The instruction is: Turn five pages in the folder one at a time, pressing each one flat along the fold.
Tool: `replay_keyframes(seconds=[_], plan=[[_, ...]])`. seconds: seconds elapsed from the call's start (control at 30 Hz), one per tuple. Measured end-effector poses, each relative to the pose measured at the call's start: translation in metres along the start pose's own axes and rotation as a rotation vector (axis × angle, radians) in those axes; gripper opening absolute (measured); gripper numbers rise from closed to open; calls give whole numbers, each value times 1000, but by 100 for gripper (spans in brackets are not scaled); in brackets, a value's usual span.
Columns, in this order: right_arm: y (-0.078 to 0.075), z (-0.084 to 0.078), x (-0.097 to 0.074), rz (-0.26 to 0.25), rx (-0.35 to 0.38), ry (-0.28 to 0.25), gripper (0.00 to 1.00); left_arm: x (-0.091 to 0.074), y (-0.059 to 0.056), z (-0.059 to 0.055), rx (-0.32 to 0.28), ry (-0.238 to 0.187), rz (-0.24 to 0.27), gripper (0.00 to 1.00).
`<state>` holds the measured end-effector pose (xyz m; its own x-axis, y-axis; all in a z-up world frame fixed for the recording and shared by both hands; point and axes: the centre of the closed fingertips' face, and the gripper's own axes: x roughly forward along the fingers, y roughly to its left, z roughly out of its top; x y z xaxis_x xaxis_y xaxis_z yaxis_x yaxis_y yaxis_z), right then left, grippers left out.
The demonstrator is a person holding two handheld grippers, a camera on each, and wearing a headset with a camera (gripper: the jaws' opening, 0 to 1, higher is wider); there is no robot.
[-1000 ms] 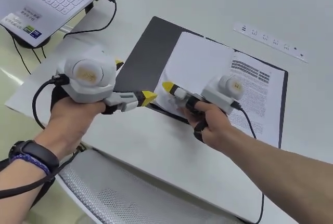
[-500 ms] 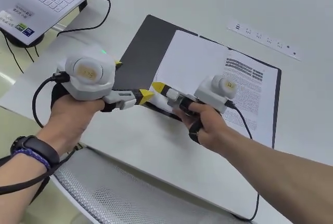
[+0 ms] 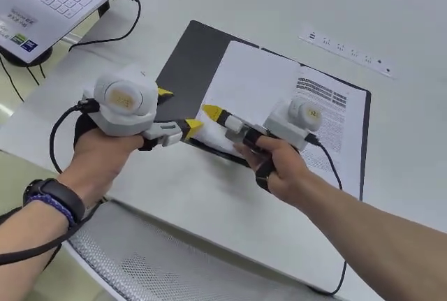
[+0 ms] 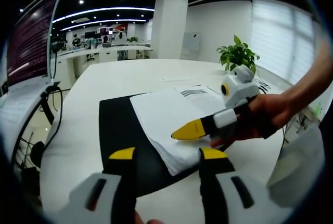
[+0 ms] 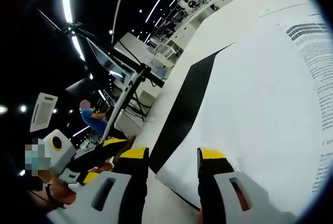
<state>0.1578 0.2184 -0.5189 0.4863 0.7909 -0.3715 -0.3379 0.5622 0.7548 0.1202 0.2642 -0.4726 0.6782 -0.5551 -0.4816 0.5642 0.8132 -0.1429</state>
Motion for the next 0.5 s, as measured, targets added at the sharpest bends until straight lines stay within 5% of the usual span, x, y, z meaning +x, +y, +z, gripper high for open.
replay_keyframes(seconds=[0.23, 0.5], plan=[[-2, 22, -22, -17, -17, -65, 35, 21, -16, 6, 54, 4, -65, 27], [0, 33, -50, -42, -34, -110, 35, 53, -23, -9, 68, 72, -105, 12]])
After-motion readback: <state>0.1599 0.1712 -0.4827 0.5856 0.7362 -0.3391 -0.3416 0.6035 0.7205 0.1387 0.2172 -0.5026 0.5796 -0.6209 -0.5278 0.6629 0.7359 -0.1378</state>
